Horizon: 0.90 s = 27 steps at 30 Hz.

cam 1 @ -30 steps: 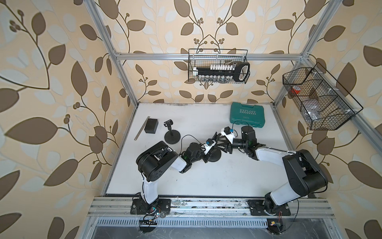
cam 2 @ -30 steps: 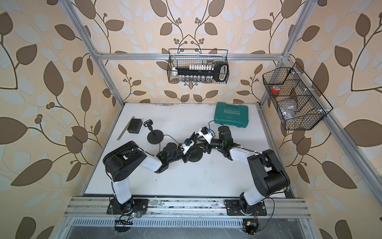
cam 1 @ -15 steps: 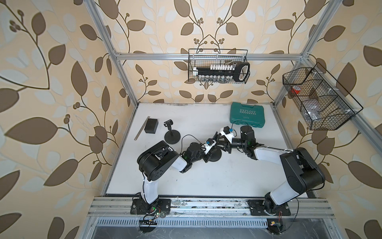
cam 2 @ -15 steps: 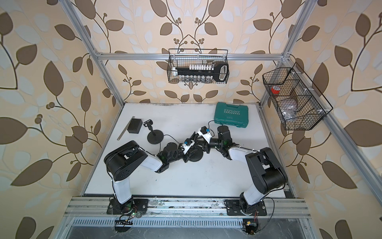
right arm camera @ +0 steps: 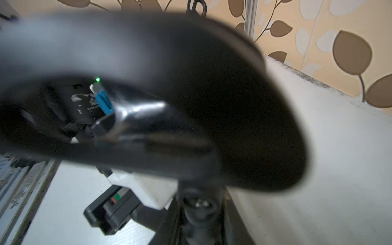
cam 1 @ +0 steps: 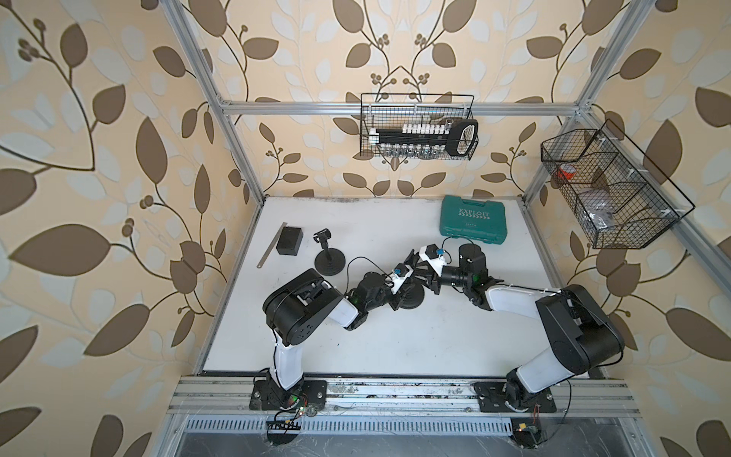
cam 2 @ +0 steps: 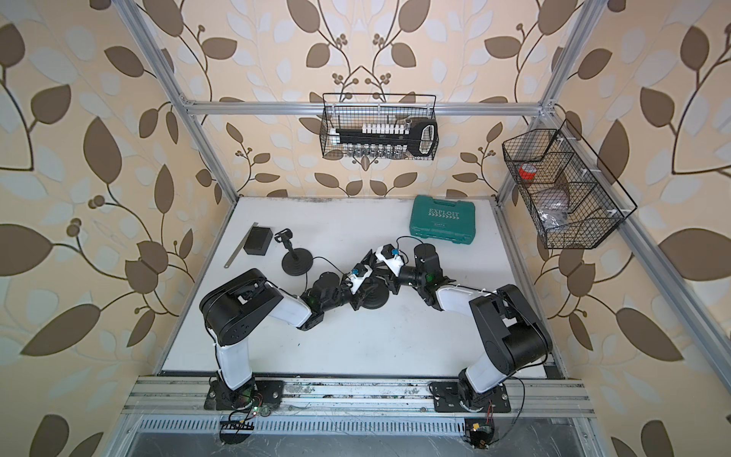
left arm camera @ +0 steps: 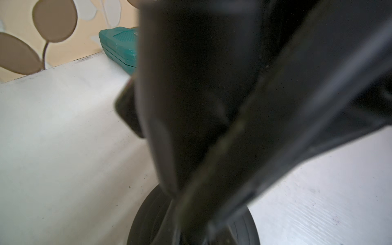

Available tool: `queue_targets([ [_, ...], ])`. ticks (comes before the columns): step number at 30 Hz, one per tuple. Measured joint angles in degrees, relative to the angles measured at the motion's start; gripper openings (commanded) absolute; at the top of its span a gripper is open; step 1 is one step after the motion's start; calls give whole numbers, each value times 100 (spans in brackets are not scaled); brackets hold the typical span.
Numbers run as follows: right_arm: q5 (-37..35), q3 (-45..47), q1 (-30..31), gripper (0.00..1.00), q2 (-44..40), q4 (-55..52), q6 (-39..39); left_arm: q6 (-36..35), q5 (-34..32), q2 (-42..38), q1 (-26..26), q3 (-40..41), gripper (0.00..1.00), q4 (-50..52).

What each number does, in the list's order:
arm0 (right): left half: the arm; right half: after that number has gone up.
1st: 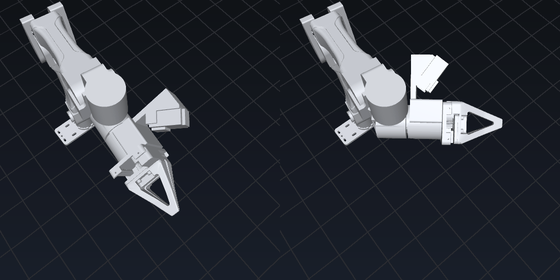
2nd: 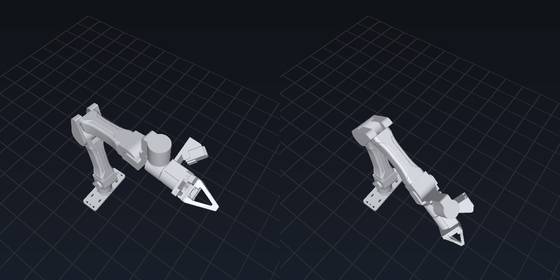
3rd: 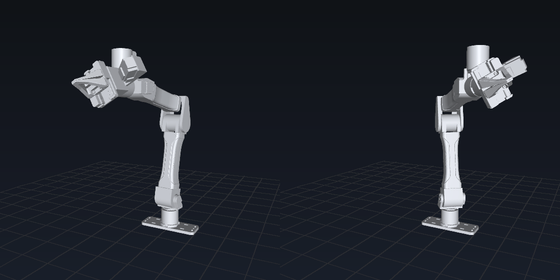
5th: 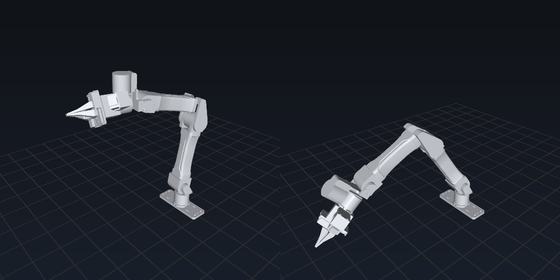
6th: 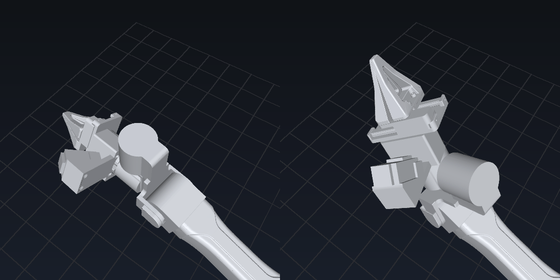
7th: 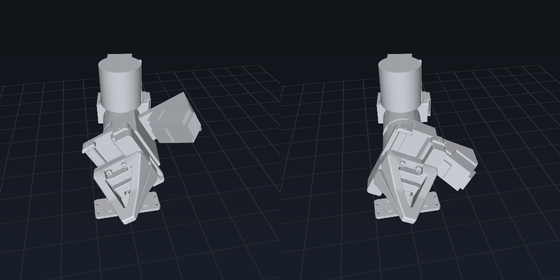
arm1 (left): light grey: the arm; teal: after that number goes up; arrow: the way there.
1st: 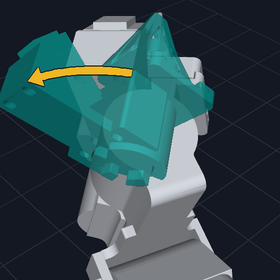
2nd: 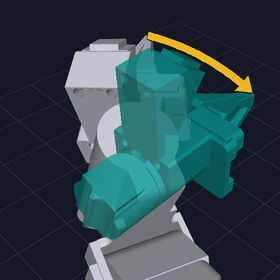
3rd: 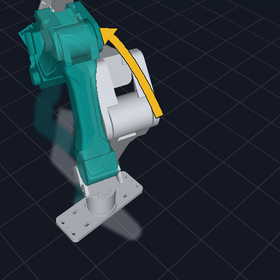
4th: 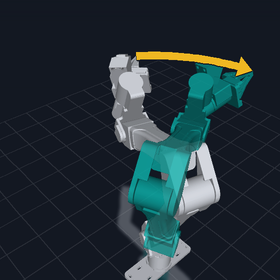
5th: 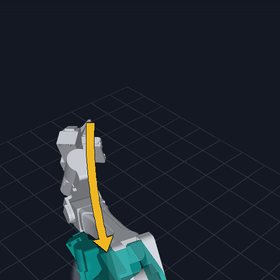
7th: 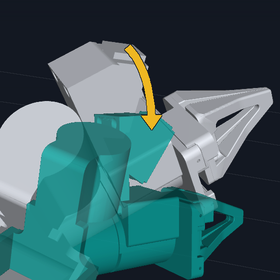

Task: Assemble a microphone stand
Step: Screw the microphone stand pole into the microphone stand base.

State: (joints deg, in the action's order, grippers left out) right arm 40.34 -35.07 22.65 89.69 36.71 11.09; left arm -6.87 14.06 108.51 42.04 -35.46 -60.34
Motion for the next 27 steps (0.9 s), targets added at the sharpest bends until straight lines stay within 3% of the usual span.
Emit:
queue_targets([
  [6, -1397, 654, 501, 0, -304, 876, -389, 173, 2, 0, 0, 98, 33, -22],
  [13, -3740, 1012, 1512, 0, -444, 1410, -925, 302, 15, 0, -13, 155, 37, -101],
  [20, -5580, 1054, 2295, 0, -286, 1705, -1344, 361, 4, -11, -46, 160, 31, -109],
  [25, -5984, 1054, 2463, 0, -221, 1797, -1438, 411, 50, -35, -44, 160, 20, -68],
  [27, -5987, 1054, 2463, 6, -219, 1801, -1453, 380, 66, -35, -37, 157, 16, -63],
])
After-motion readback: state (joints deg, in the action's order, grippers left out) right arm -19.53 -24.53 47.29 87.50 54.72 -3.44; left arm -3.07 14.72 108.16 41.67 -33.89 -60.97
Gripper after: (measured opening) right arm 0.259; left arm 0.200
